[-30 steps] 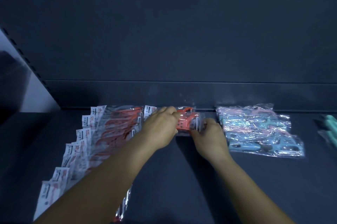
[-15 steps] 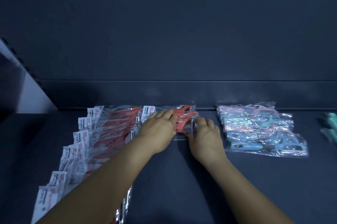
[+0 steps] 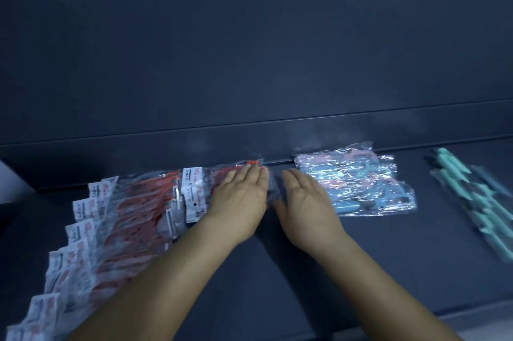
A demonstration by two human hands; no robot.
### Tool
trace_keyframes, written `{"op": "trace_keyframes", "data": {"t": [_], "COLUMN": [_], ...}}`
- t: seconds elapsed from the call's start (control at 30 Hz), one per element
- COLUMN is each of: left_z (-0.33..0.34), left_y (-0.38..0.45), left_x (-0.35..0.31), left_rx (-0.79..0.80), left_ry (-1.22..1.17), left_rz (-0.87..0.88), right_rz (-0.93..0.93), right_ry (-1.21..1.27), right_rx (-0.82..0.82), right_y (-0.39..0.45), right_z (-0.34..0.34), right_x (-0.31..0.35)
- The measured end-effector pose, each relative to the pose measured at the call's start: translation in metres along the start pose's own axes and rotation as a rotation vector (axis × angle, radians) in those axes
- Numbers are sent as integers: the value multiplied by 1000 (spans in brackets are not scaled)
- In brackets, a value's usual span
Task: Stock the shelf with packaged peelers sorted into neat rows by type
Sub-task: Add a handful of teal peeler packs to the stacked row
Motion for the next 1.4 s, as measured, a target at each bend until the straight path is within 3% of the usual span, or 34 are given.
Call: {"op": "trace_keyframes", "data": {"t": [0.3, 0.73, 1.13, 1.4], "left_z": [-15, -16, -5, -5], "left_y": [26, 77, 123, 134], "left_x": [-118, -292, -350, -371], "left_rx": [-68, -45, 100, -2], "left_ry": [-109, -232, -125, -166], "left_rz": [81, 56, 226, 317], "right_rz": [55, 58, 115, 148], "right_ry": [-34, -41, 31, 69], "right_rx": [-14, 54, 113, 35], "right_y": [-36, -68, -81, -73], "right_z": [-62, -145, -172, -188], "right_x": [-108, -269, -348, -379]}}
Point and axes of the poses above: each hand's wrist, its own y-axis towards the middle knuckle, its own z-axis out of the palm, x = y × z, the point moved 3 cm from there along y, towards the middle knuckle, and after that the axes turned 6 degrees about y, right-handed, at the moved point
